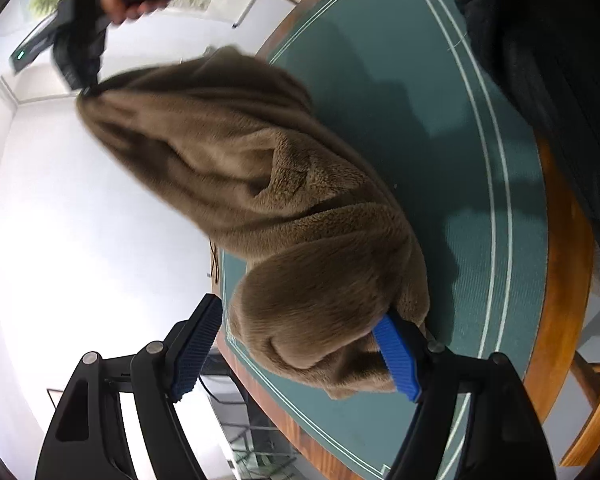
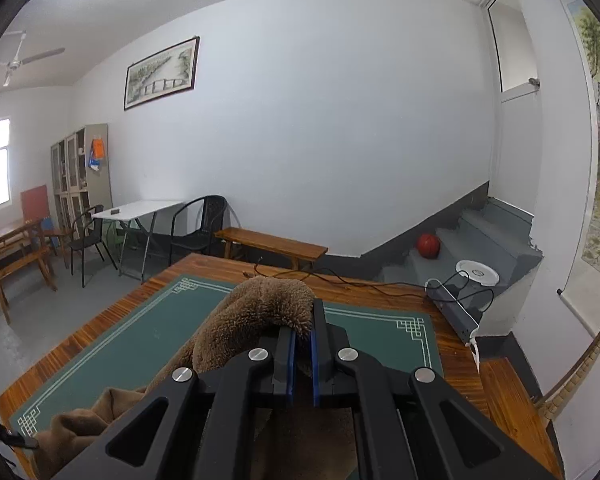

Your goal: Fold clothes

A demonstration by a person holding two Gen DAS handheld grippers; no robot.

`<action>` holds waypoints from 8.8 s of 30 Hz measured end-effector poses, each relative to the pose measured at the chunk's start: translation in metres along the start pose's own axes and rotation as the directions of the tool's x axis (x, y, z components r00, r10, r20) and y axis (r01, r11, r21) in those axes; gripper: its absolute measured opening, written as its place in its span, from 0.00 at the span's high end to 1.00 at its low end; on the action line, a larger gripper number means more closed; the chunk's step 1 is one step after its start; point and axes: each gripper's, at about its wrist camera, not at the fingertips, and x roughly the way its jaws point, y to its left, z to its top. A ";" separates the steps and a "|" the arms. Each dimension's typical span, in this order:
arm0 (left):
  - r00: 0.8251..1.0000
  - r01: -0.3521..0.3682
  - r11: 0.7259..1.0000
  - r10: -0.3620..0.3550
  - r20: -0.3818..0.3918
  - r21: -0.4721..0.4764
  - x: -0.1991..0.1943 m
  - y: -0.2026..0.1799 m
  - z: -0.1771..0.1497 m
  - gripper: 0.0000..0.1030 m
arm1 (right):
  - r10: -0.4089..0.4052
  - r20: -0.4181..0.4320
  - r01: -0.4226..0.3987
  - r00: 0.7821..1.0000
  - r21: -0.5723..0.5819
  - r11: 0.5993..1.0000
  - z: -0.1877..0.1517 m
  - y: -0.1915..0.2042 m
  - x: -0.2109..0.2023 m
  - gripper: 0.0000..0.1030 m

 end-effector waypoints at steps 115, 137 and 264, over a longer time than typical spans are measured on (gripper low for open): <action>0.772 0.027 -0.192 0.627 -0.101 -0.981 -0.229 0.320 -0.200 0.81 | -0.291 0.664 0.256 0.689 0.152 0.955 0.075 -0.011 -0.254 0.94; 0.981 -0.092 -0.139 -0.185 -0.065 -0.986 0.282 0.313 -0.241 0.81 | -0.386 -0.105 0.387 0.917 -0.005 0.922 -0.017 -0.041 0.160 0.94; 0.756 -0.504 -0.034 -0.500 -0.422 -0.863 0.179 0.147 -0.380 0.86 | 0.100 -0.671 -0.062 0.735 0.080 0.995 -0.220 0.066 0.125 0.25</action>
